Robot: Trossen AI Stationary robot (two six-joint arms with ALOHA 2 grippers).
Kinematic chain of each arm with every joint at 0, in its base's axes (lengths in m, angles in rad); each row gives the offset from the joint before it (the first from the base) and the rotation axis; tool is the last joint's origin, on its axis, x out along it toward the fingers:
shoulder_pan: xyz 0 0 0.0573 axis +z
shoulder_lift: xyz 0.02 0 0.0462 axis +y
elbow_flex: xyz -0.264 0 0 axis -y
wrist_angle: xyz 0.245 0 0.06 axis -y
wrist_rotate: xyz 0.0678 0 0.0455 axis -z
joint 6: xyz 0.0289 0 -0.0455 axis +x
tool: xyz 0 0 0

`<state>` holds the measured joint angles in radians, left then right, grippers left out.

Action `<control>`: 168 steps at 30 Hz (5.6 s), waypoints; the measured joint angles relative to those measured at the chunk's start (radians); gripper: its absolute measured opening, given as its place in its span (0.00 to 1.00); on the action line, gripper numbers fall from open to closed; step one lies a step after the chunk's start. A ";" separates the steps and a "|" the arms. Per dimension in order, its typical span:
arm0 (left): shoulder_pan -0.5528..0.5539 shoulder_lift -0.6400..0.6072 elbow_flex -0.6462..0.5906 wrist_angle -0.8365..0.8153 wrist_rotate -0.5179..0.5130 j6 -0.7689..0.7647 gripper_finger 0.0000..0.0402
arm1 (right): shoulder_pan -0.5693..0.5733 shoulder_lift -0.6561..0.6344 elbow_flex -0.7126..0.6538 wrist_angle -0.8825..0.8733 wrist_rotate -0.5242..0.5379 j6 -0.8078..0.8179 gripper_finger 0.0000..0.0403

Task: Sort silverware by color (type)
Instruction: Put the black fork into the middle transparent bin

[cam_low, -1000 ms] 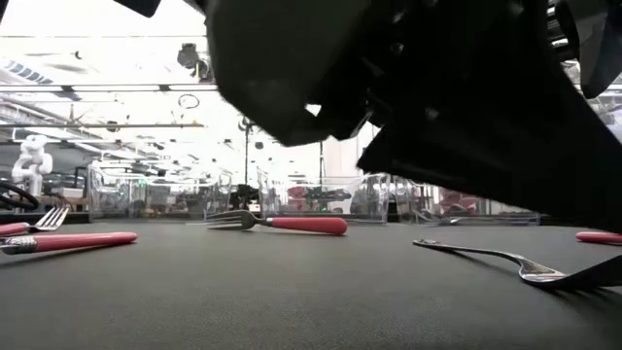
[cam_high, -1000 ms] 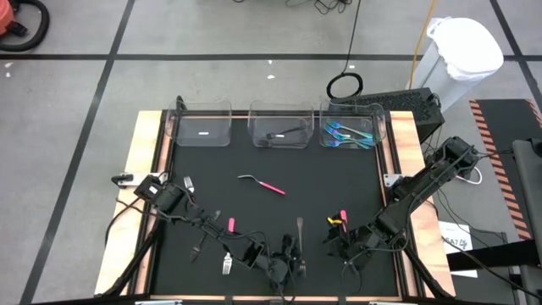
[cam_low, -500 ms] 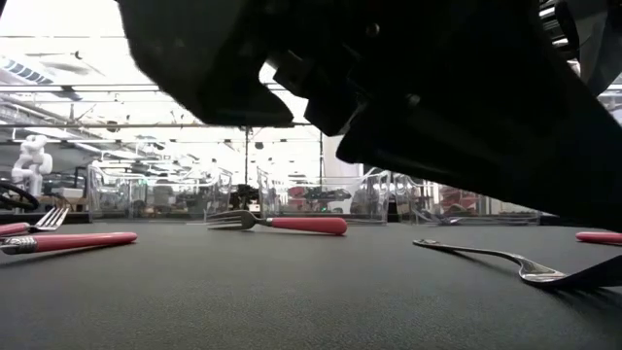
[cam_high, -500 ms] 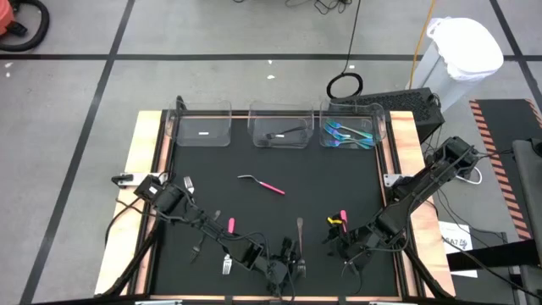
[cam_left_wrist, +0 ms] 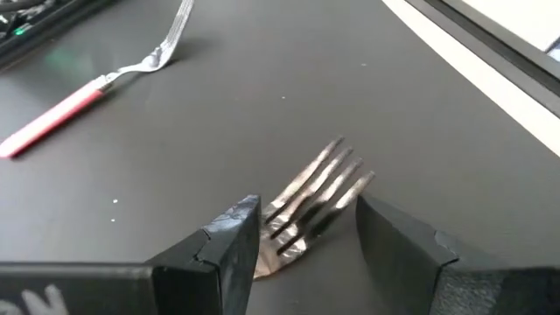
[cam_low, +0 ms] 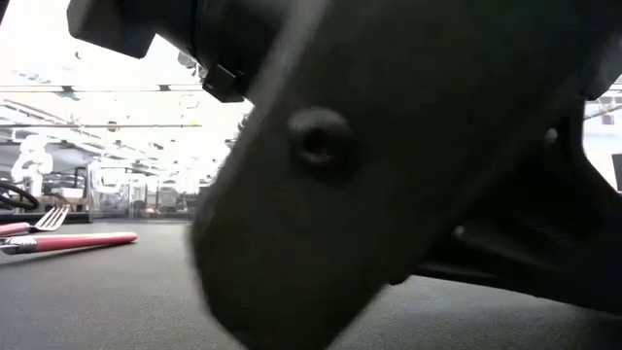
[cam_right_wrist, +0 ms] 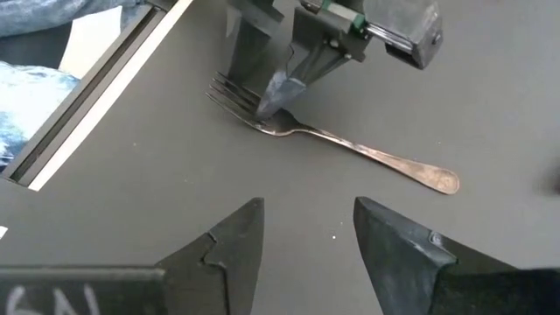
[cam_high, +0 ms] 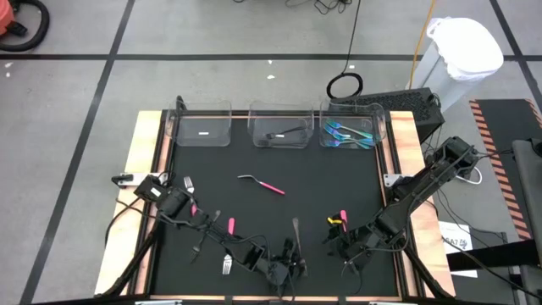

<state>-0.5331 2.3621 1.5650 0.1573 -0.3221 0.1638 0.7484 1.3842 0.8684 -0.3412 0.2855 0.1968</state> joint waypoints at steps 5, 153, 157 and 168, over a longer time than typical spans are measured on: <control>0.002 0.002 -0.002 0.025 -0.008 0.000 0.48 | 0.000 0.000 0.000 0.000 0.000 0.000 0.43; -0.393 -0.623 -0.017 -0.248 -0.812 0.089 0.61 | -0.013 -0.318 -0.061 0.432 -0.089 -0.609 0.00; -0.400 -0.624 -0.017 -0.244 -0.846 0.088 0.61 | -0.021 -0.317 -0.076 0.505 -0.181 -0.643 0.00; -0.308 -0.613 -0.017 -0.147 -0.697 0.083 0.61 | -0.050 -0.316 -0.209 0.934 -0.243 -0.699 0.00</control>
<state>-0.8412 1.7487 1.5478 0.0106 -1.0187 0.2469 0.6988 1.0679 0.6593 0.5931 0.0427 -0.5026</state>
